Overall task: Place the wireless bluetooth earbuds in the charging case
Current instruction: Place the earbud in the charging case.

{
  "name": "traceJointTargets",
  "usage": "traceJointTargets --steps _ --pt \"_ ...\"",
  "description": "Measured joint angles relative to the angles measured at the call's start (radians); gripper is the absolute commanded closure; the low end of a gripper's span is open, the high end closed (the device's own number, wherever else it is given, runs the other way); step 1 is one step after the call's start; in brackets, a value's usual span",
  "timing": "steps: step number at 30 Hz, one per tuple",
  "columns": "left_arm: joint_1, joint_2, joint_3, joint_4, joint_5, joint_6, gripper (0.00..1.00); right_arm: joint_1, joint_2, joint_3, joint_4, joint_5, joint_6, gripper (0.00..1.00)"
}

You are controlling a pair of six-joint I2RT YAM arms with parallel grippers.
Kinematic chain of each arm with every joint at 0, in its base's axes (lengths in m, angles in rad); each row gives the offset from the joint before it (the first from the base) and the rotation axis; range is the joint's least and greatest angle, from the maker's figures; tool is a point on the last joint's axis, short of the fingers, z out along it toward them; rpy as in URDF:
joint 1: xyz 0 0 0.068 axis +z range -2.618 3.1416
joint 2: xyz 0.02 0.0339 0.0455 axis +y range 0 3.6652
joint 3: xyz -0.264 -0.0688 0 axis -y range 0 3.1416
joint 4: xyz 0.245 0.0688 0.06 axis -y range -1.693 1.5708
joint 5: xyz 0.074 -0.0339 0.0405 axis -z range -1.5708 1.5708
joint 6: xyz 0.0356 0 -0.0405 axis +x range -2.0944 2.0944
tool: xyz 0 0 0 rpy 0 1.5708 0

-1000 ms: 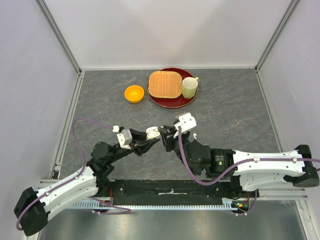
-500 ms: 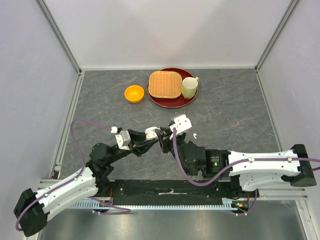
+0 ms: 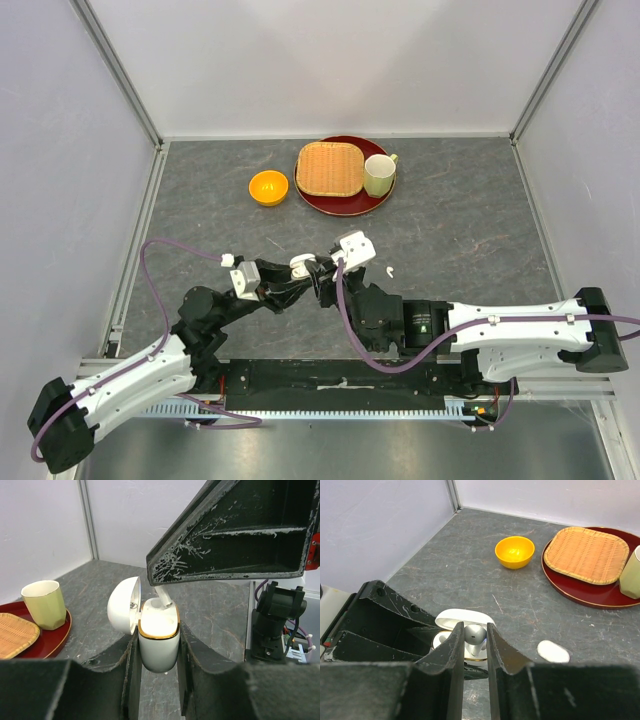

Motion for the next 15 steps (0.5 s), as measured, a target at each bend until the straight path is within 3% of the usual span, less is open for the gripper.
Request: traceJointTargets --steps 15 --pt "-0.001 -0.008 0.0 -0.003 0.0 0.0 0.98 0.0 0.013 -0.004 0.025 0.003 -0.013 1.0"
